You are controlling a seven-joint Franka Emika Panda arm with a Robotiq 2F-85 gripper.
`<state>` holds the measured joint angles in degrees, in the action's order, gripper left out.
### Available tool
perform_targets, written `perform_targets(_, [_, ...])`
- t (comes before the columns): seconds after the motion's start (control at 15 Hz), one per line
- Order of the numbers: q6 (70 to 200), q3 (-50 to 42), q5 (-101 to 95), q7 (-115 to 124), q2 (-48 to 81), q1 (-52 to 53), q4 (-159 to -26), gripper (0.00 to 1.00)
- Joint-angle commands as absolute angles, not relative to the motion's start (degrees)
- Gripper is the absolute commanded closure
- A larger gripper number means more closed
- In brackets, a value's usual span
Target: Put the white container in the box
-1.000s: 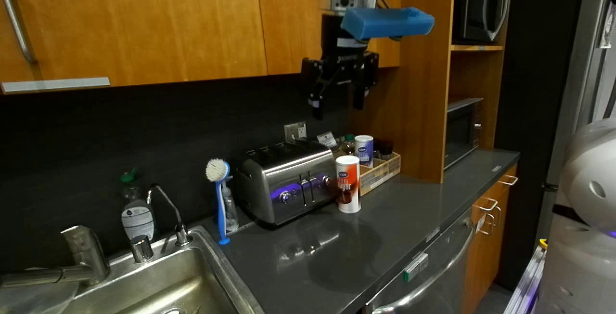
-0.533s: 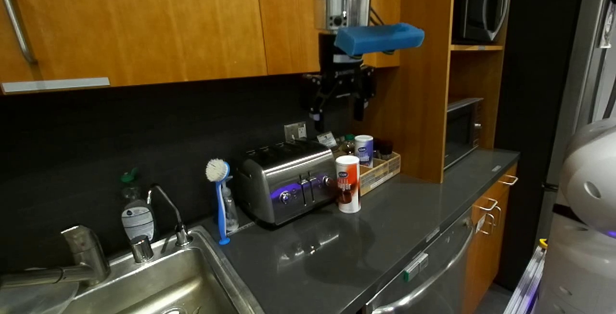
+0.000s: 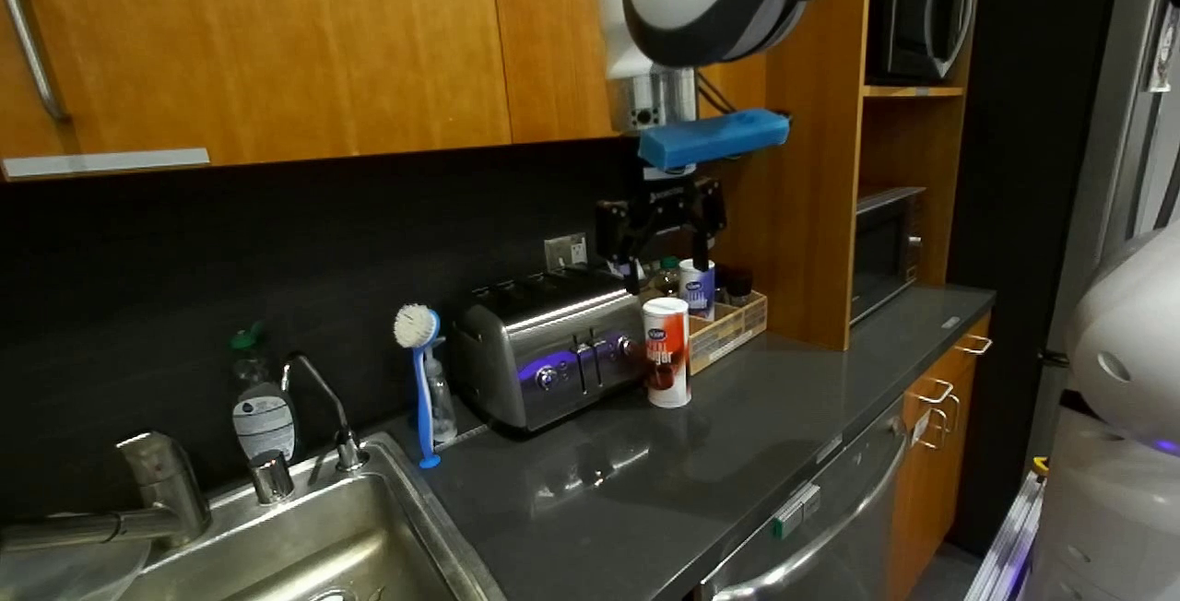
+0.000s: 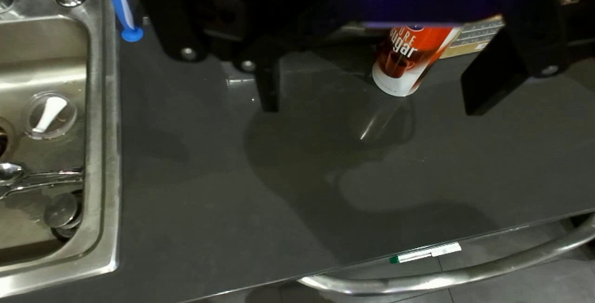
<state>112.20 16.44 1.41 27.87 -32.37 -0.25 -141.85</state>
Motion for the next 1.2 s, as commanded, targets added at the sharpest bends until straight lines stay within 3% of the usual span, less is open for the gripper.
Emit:
perform_targets(0.0, [114.41,14.24,-1.53,27.03,-27.68,-0.92,-141.31,0.0])
perform_targets(1.13, [107.74,2.71,-8.31,-1.88,-14.3,-0.45,-125.3,0.0])
